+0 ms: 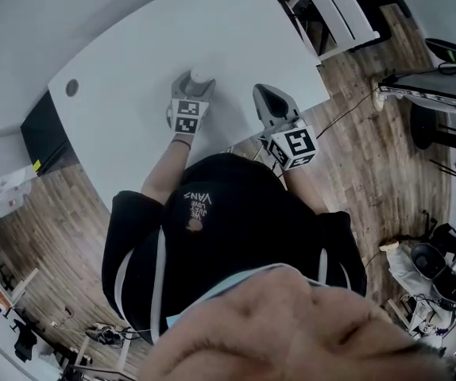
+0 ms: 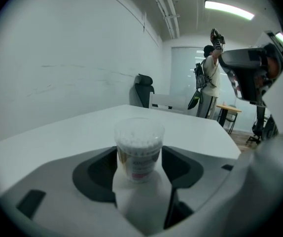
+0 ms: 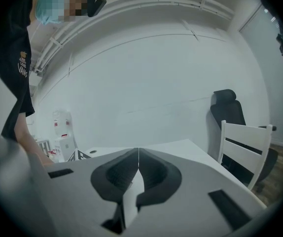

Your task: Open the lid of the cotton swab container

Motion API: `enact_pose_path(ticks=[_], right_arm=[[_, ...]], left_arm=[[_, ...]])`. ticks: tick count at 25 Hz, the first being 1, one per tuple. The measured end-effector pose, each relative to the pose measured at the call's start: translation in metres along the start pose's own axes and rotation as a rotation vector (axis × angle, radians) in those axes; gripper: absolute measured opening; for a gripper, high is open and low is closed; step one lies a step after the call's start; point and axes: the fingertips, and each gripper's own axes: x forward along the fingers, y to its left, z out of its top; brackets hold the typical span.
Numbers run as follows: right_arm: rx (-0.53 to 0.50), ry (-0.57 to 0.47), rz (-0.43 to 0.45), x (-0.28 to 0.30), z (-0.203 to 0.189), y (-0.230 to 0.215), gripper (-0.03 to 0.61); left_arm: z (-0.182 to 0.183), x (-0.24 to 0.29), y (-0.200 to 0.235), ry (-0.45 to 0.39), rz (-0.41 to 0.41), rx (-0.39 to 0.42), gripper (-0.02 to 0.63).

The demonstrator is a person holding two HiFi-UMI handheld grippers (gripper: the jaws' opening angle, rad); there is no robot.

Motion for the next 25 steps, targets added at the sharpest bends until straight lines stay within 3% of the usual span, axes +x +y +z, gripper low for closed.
enact_pose_path(ticks=[9,14,25], right_arm=[[-0.003,0.004,-0.001,-0.004,-0.001,0.001,0.012],[-0.012,-0.005,0.017,-0.004,0.002,0.005,0.012],[-0.048,-0.027,0.033,0.008,0.017,0.03,0.012]], left_arm=[[0.001,-0.002,0.002,0.003,0.01,0.004,0.268],[-0.003,-0.002,0.002,-0.01,-0.035,-0.002,0.265],[0.028,-0.038,-0.009,-0.089,-0.146,0.015,0.262]])
